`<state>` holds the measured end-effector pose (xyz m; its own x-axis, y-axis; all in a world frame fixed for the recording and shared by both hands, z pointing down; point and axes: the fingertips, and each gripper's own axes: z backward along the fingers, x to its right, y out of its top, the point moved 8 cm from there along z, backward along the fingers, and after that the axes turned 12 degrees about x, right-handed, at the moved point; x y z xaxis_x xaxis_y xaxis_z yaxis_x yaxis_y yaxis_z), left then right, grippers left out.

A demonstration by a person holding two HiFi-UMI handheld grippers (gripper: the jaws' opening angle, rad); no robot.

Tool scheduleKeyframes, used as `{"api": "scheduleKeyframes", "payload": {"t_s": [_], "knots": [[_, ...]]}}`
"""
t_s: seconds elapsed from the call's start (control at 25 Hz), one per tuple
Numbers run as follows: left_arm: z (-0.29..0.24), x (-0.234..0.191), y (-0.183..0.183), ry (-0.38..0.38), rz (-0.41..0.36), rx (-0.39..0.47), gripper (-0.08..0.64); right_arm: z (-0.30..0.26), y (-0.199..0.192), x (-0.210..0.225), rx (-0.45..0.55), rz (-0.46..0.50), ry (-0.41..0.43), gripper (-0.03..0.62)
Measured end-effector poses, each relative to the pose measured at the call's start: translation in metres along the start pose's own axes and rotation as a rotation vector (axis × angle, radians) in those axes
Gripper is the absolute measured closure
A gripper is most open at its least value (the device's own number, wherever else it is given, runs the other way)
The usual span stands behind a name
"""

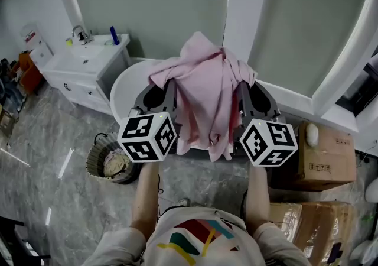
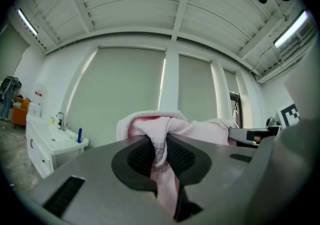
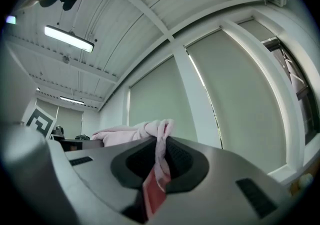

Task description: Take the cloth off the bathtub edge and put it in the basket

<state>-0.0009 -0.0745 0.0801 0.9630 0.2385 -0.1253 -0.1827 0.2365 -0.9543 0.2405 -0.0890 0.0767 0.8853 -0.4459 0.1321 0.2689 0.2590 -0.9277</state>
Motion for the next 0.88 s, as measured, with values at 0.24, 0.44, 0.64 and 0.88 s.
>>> {"api": "scheduleKeyframes", "payload": {"t_s": [0.24, 0.44, 0.64, 0.88], "knots": [[0.011, 0.009, 0.008, 0.038, -0.026, 0.026, 0.496, 0.003, 0.005, 0.003, 0.012, -0.033, 0.051, 0.540], [0.028, 0.016, 0.003, 0.087, -0.041, 0.048, 0.495, 0.010, 0.002, 0.004, 0.019, -0.043, 0.115, 0.540], [0.046, 0.025, -0.004, 0.118, -0.056, 0.058, 0.495, 0.019, 0.003, 0.006, 0.015, -0.028, 0.181, 0.540], [0.050, 0.023, -0.020, 0.142, -0.055, 0.037, 0.496, 0.024, -0.014, 0.009, -0.024, -0.062, 0.193, 0.540]]}}
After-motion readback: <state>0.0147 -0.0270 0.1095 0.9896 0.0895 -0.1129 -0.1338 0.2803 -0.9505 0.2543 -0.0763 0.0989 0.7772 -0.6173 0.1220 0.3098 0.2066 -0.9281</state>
